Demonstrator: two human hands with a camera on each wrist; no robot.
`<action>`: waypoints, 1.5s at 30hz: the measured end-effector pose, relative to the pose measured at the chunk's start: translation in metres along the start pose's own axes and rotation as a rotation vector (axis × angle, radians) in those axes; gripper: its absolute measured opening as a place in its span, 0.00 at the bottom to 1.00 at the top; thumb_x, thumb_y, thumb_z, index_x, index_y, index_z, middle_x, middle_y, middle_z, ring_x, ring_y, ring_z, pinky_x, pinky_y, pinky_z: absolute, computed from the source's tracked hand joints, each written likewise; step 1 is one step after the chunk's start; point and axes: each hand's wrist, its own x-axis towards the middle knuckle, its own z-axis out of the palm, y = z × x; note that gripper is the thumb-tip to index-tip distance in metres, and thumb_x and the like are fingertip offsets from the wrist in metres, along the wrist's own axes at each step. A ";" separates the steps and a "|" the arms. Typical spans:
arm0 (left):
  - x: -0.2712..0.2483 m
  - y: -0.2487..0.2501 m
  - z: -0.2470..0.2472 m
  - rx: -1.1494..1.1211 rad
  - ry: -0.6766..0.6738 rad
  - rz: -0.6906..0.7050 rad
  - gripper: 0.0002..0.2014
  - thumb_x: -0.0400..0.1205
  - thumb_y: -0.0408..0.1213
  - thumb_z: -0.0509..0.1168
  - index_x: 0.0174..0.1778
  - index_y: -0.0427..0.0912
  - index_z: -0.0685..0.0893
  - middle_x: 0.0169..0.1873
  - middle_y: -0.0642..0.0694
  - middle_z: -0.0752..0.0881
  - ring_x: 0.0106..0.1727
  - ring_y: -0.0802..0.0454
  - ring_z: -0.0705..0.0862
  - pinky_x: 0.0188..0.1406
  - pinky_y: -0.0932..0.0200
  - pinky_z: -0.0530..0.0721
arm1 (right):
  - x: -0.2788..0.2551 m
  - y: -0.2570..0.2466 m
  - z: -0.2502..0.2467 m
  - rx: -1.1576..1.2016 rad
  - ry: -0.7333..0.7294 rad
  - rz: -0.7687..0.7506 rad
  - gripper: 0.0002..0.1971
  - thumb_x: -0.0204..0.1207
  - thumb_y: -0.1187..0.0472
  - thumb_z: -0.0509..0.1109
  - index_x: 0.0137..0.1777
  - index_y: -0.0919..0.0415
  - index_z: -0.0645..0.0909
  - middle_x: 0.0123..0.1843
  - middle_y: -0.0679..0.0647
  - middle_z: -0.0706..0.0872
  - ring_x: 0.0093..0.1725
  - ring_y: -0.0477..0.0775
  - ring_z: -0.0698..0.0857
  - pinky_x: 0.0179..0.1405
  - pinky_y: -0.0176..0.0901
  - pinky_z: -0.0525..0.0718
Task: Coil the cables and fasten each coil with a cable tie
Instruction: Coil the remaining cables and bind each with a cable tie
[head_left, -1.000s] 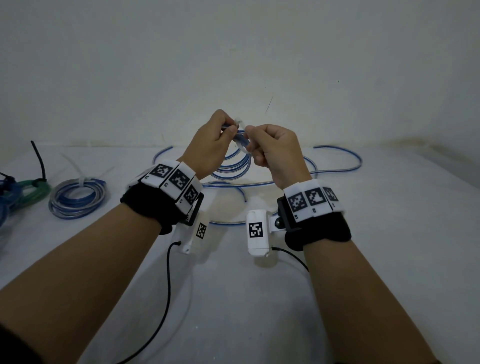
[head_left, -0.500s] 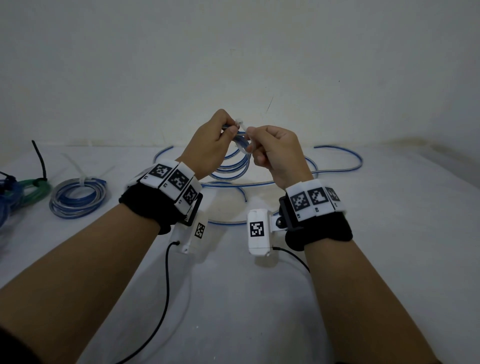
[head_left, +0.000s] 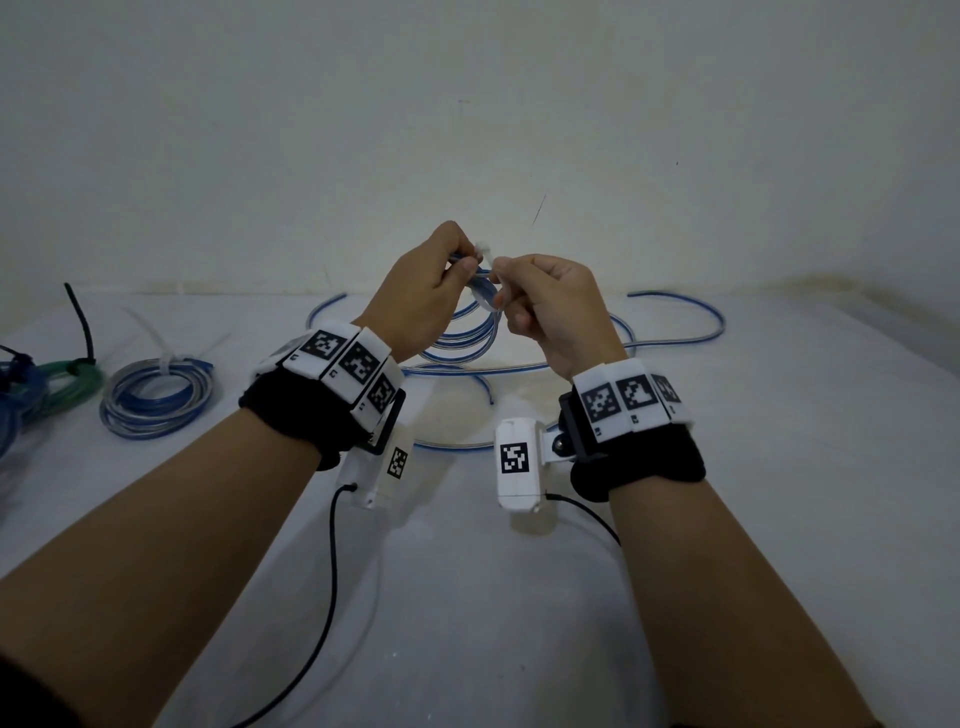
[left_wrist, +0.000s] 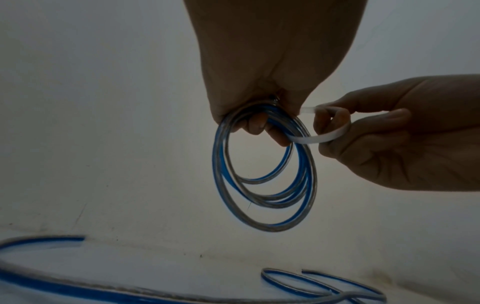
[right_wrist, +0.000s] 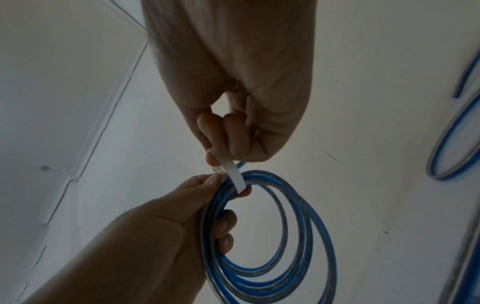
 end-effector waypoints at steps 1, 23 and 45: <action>0.000 0.000 0.000 0.016 -0.001 0.015 0.08 0.86 0.34 0.54 0.52 0.34 0.74 0.46 0.47 0.82 0.37 0.52 0.77 0.37 0.67 0.71 | 0.000 -0.001 0.000 0.004 -0.002 0.006 0.11 0.79 0.68 0.65 0.35 0.68 0.80 0.24 0.56 0.78 0.17 0.46 0.66 0.17 0.33 0.67; -0.005 0.011 0.000 0.165 -0.134 0.118 0.06 0.85 0.33 0.54 0.49 0.38 0.76 0.42 0.49 0.85 0.43 0.49 0.79 0.43 0.57 0.71 | 0.004 -0.005 -0.009 0.066 0.032 0.164 0.05 0.77 0.67 0.68 0.39 0.62 0.79 0.37 0.56 0.79 0.18 0.43 0.65 0.16 0.32 0.60; -0.028 0.025 -0.018 0.022 -0.178 0.094 0.06 0.86 0.33 0.52 0.46 0.40 0.72 0.38 0.46 0.82 0.35 0.56 0.75 0.32 0.74 0.69 | -0.016 -0.036 0.000 -0.342 -0.057 0.201 0.07 0.78 0.60 0.68 0.40 0.61 0.82 0.37 0.53 0.84 0.26 0.46 0.73 0.26 0.36 0.70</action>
